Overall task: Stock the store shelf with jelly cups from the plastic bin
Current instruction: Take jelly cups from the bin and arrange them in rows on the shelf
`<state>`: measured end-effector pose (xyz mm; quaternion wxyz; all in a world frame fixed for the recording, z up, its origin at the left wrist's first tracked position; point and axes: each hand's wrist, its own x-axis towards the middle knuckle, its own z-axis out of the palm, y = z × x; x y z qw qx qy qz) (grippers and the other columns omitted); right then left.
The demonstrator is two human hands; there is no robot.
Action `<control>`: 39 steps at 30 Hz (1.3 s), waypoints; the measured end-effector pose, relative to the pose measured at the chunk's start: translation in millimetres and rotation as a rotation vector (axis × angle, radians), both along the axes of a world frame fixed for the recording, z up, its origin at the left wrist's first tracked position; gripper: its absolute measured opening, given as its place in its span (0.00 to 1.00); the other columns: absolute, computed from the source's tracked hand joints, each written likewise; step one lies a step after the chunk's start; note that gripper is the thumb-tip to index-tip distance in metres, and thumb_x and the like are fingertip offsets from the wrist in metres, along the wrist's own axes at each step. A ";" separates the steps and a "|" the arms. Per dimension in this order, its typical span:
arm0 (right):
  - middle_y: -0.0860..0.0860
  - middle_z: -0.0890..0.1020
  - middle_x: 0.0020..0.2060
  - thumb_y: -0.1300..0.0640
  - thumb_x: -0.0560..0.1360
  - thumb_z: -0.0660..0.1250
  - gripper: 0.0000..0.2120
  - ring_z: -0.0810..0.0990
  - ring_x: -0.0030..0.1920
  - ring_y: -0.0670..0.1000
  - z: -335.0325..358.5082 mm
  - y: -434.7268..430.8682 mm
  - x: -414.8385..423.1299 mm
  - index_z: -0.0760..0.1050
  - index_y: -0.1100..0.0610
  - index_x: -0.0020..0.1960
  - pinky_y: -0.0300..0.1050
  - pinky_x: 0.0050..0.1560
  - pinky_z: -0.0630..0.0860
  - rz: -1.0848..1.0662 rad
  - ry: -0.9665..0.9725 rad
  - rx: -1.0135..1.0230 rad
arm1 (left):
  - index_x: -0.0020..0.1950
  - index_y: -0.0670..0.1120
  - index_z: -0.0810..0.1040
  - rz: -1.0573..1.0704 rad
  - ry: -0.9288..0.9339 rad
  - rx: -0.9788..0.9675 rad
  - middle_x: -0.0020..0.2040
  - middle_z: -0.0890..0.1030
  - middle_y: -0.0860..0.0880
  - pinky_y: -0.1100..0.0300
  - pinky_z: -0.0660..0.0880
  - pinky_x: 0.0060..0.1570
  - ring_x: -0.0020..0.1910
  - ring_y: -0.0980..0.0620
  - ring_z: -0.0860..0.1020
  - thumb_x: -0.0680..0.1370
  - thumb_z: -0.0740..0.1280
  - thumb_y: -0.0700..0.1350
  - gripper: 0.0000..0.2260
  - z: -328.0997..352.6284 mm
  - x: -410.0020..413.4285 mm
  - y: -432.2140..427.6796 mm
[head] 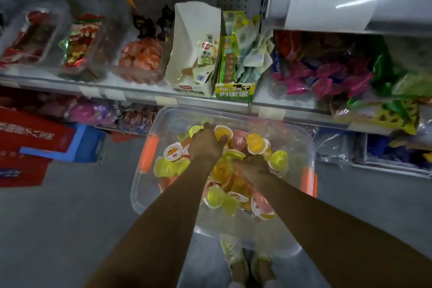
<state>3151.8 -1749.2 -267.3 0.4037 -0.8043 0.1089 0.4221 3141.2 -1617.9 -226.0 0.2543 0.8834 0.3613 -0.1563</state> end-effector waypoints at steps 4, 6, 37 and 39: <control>0.56 0.81 0.56 0.43 0.68 0.73 0.28 0.79 0.57 0.59 -15.8 17.7 2.7 0.76 0.57 0.62 0.51 0.58 0.76 -0.095 -0.008 -0.070 | 0.66 0.45 0.70 -0.044 0.076 0.135 0.59 0.80 0.43 0.52 0.74 0.51 0.60 0.42 0.78 0.74 0.70 0.61 0.28 -11.5 12.3 1.9; 0.57 0.81 0.55 0.44 0.69 0.73 0.26 0.80 0.56 0.60 -20.4 21.0 6.3 0.76 0.58 0.61 0.50 0.54 0.77 -0.103 -0.010 -0.109 | 0.64 0.45 0.73 -0.020 0.058 0.113 0.58 0.81 0.43 0.52 0.74 0.50 0.59 0.42 0.79 0.72 0.73 0.59 0.27 -13.1 16.5 3.9; 0.61 0.83 0.43 0.58 0.73 0.72 0.14 0.82 0.43 0.58 387.4 -42.1 0.5 0.75 0.55 0.58 0.50 0.47 0.80 -0.080 -0.720 0.584 | 0.53 0.56 0.80 0.029 -0.873 -0.669 0.50 0.81 0.43 0.56 0.82 0.42 0.43 0.45 0.84 0.73 0.75 0.43 0.12 347.0 -49.1 6.7; 0.65 0.82 0.45 0.59 0.74 0.72 0.15 0.81 0.45 0.62 416.4 -45.2 1.0 0.75 0.55 0.59 0.52 0.47 0.79 -0.062 -0.790 0.598 | 0.55 0.54 0.80 -0.011 -0.936 -0.655 0.50 0.82 0.43 0.56 0.82 0.41 0.44 0.45 0.84 0.73 0.75 0.43 0.13 374.3 -44.3 6.1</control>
